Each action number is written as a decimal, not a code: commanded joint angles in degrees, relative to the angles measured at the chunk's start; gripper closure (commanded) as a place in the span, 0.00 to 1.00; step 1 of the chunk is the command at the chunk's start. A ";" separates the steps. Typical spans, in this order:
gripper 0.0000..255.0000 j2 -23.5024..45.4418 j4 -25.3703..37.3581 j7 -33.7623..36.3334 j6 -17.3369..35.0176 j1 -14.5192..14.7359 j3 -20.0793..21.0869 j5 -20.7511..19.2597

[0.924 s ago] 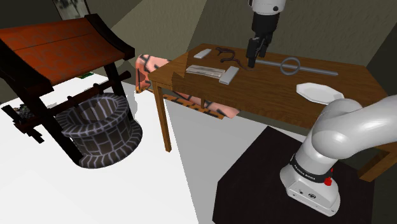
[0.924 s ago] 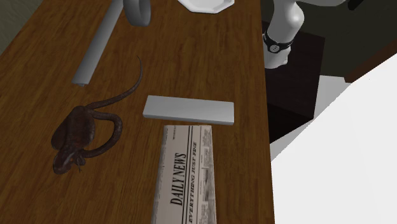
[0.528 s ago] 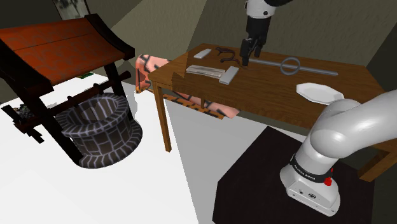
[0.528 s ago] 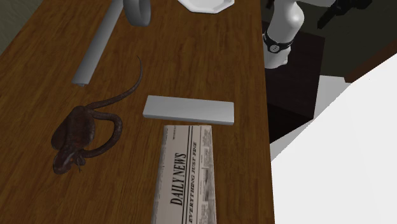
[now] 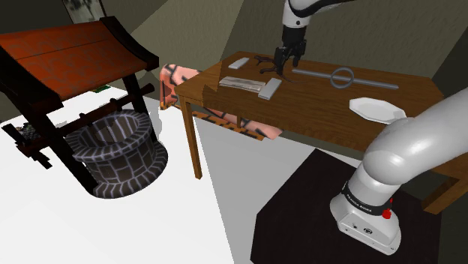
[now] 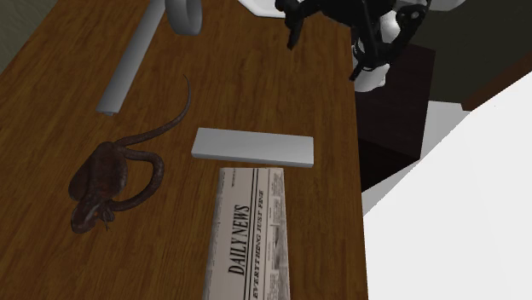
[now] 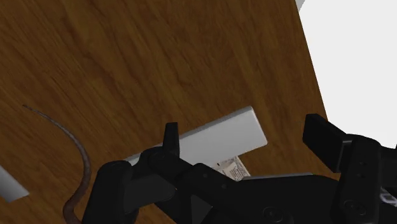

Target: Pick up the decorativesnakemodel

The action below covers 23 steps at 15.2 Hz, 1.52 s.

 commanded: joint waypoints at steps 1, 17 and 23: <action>0.00 3.42 1.98 -0.04 1.82 -0.92 -1.40 0.05; 0.00 32.21 23.40 -2.41 10.62 -7.99 -10.93 7.96; 0.00 39.08 28.56 -3.27 12.18 -10.34 -12.10 11.14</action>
